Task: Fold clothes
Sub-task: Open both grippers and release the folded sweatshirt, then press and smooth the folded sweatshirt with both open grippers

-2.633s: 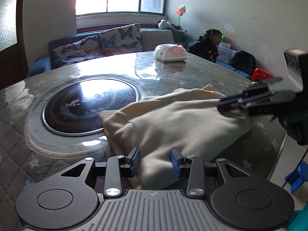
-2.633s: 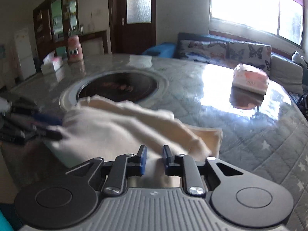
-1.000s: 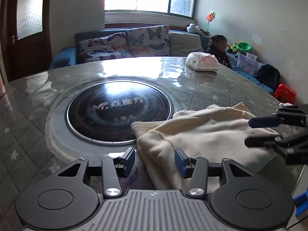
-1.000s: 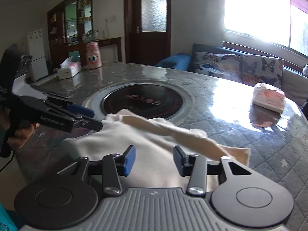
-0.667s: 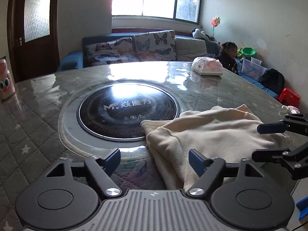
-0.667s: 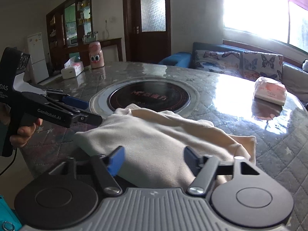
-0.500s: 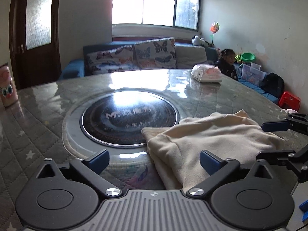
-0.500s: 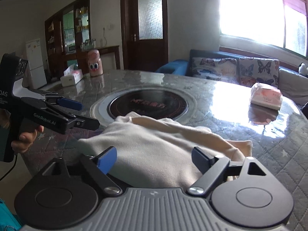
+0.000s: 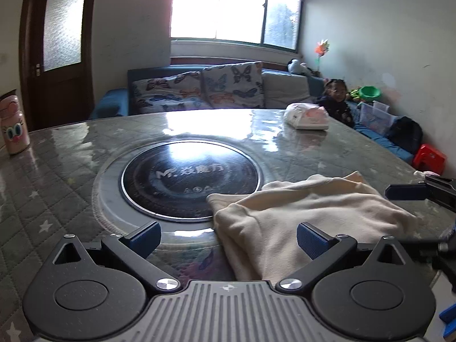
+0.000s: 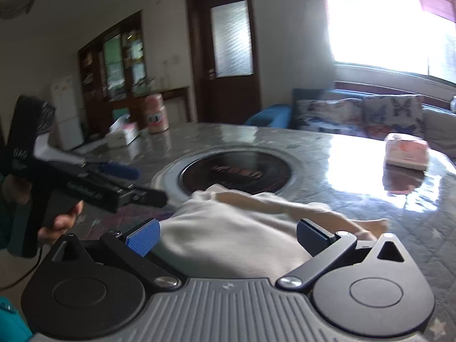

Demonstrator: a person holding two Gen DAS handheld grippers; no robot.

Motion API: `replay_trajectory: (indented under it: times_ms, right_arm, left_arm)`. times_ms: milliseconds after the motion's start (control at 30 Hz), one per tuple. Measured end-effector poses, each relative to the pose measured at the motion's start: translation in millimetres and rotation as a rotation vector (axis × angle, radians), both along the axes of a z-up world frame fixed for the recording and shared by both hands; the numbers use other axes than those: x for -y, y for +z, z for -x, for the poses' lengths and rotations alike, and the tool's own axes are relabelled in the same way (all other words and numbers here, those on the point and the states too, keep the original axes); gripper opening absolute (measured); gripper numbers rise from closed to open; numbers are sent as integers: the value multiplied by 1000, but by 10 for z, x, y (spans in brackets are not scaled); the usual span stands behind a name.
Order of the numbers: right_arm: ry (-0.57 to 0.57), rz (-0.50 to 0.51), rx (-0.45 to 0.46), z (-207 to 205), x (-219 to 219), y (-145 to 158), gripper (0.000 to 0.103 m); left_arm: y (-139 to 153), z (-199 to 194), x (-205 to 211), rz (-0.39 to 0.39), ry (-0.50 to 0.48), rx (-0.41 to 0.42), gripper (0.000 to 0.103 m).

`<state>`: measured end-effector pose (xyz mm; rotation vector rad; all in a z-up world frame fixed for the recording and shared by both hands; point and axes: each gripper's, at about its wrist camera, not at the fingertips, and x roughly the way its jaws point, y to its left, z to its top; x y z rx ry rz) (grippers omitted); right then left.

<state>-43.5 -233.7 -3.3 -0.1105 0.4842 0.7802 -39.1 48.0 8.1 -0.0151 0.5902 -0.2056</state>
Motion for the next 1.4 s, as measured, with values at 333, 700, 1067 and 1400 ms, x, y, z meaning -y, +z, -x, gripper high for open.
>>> replay_trajectory:
  times_ms: [333, 700, 1067, 1400]
  right_arm:
    - [141, 206, 72, 193, -477, -141, 103]
    - [284, 360, 146, 409, -1061, -281, 68]
    - [243, 432, 154, 358, -1224, -368, 27]
    - [203, 219, 9, 122, -904, -75, 16]
  left_arm:
    - [-39, 66, -195, 3, 92, -30, 103]
    - [-98, 54, -468, 160, 139, -135, 103]
    - [-142, -89, -438, 255, 129, -198, 103]
    - [-185, -329, -401, 462, 137, -309, 103]
